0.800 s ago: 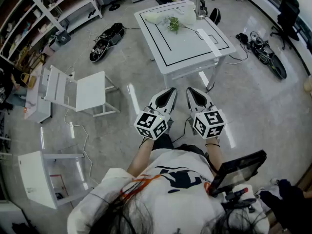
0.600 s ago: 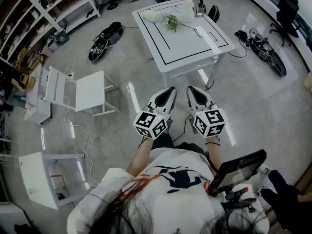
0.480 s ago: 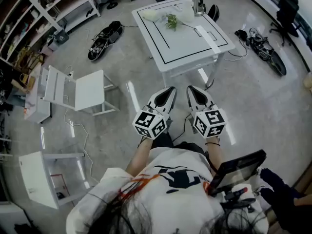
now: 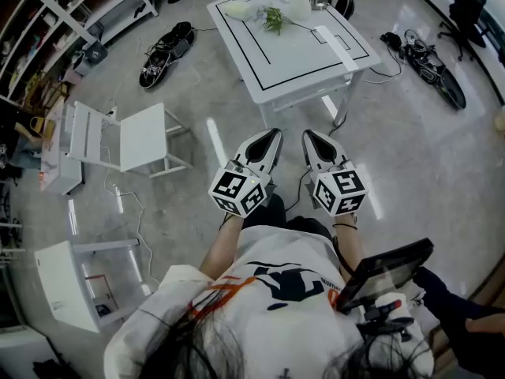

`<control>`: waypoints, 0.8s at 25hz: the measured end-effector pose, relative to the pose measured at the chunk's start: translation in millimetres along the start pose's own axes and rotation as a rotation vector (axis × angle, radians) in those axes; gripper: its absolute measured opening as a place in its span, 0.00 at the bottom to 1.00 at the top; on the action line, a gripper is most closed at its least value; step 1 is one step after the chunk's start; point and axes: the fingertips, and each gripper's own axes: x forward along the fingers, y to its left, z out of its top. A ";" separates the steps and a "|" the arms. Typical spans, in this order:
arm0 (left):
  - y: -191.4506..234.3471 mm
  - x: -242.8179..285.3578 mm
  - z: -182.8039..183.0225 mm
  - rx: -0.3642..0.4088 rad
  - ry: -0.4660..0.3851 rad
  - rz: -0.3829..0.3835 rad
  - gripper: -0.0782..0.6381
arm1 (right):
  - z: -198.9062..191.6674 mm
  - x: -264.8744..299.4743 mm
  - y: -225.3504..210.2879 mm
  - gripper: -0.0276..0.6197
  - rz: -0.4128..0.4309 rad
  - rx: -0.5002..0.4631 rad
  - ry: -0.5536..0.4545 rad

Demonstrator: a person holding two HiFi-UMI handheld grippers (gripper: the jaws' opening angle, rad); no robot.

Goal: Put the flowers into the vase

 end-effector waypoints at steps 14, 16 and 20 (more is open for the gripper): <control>59.6 70.7 9.4 -0.020 0.017 0.008 0.12 | 16.7 59.5 -55.3 0.06 -0.026 0.020 0.026; 73.7 90.6 13.6 -0.020 0.018 0.001 0.12 | 24.4 77.0 -70.6 0.06 -0.038 0.026 0.020; 100.7 129.9 25.4 0.002 0.021 -0.008 0.12 | 40.7 115.5 -99.2 0.06 -0.039 0.065 0.008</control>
